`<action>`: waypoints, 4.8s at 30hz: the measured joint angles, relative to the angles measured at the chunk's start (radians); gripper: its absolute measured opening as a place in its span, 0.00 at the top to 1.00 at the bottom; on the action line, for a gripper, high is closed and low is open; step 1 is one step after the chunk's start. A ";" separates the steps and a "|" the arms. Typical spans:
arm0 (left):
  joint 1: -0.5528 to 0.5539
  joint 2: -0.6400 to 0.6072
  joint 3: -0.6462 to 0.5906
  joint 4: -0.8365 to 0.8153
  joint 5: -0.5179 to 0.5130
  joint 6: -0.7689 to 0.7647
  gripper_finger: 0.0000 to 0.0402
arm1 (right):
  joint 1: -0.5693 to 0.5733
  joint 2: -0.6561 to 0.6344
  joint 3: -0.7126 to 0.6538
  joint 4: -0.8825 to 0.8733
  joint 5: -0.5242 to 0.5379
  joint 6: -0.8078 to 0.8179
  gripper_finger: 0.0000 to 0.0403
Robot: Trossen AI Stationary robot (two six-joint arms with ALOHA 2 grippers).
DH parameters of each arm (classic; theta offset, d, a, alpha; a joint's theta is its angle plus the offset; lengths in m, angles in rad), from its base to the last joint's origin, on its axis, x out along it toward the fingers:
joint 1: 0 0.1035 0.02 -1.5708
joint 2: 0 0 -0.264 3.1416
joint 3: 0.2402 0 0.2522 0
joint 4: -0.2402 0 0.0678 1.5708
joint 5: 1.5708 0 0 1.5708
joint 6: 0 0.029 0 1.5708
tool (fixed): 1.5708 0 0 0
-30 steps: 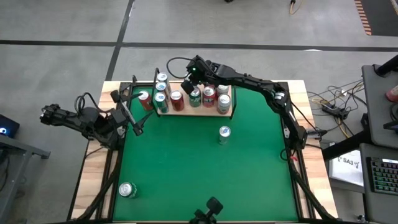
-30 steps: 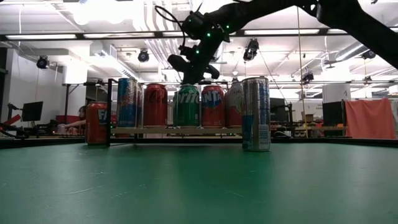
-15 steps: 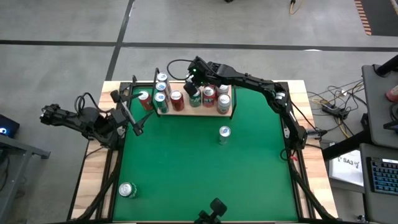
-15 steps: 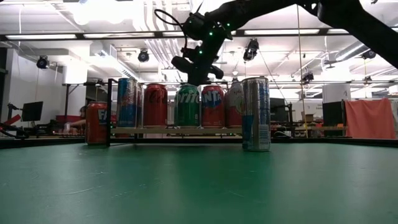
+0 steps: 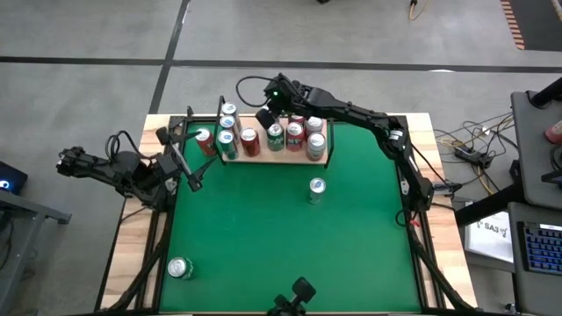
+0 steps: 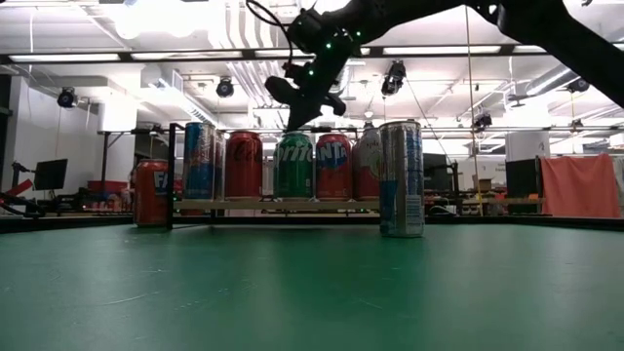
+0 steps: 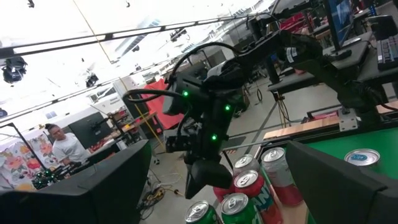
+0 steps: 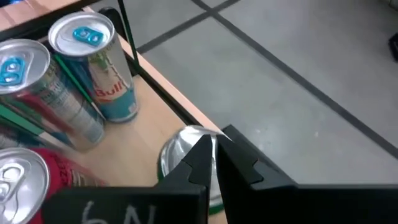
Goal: Pick and place cans onto a shelf
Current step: Adjust the soda cans on the shelf
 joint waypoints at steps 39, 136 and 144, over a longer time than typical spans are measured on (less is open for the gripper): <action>0.000 0.001 0.000 0.000 0.000 0.000 0.11 | 0.005 0.037 0.001 -0.104 0.037 -0.004 0.97; 0.000 0.001 0.000 0.000 0.000 0.000 0.11 | 0.151 -0.035 0.007 -0.137 -0.010 0.068 0.97; 0.000 0.001 0.000 0.000 0.000 0.000 0.11 | 0.164 -0.022 0.007 0.024 -0.098 0.051 0.97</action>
